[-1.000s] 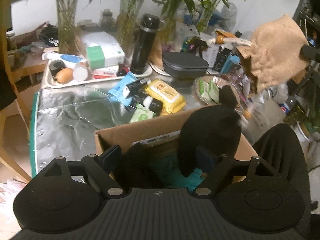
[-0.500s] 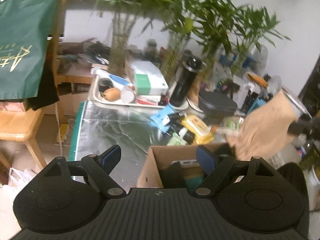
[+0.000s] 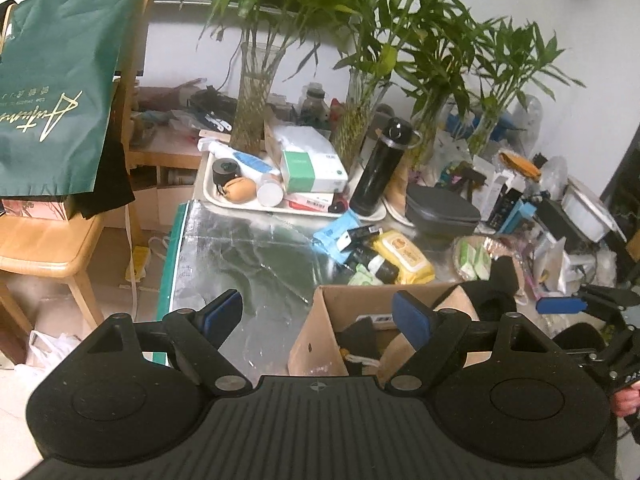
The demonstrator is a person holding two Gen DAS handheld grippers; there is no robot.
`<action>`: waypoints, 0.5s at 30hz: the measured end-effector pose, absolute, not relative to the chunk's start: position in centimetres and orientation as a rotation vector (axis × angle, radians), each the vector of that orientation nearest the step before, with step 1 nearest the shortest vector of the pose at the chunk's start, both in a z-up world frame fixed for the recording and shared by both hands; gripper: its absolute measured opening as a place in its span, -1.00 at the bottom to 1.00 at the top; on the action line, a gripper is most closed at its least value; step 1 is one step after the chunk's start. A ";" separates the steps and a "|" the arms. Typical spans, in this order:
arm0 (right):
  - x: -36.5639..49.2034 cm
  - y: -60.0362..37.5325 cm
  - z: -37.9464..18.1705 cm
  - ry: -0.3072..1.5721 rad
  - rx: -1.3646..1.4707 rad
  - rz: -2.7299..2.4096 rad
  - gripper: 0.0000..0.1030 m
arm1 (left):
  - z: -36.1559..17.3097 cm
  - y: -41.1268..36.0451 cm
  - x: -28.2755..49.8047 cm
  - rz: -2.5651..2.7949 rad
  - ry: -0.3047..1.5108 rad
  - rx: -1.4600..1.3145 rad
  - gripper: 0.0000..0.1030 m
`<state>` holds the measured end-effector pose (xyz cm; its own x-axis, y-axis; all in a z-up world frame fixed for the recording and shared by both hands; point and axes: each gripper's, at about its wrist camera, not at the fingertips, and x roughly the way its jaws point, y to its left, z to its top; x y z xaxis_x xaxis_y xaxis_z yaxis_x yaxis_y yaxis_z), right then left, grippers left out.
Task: Organize soft objects
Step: 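Drop the black sponge from the left gripper while the right releases the pouch, then move both grippers out of the box back over the table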
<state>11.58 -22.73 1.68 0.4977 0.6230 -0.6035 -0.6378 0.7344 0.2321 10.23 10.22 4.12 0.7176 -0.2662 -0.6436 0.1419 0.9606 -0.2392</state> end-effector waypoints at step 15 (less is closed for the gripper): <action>13.4 -20.1 -1.7 0.699 -0.089 0.750 -0.52 | 3.2 8.5 10.8 -0.239 0.775 -0.144 0.60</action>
<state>13.36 -20.10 -1.75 0.5190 0.5958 -0.6129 -0.6528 0.7392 0.1658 10.76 8.54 3.16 0.6896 -0.2656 -0.6737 0.1604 0.9632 -0.2156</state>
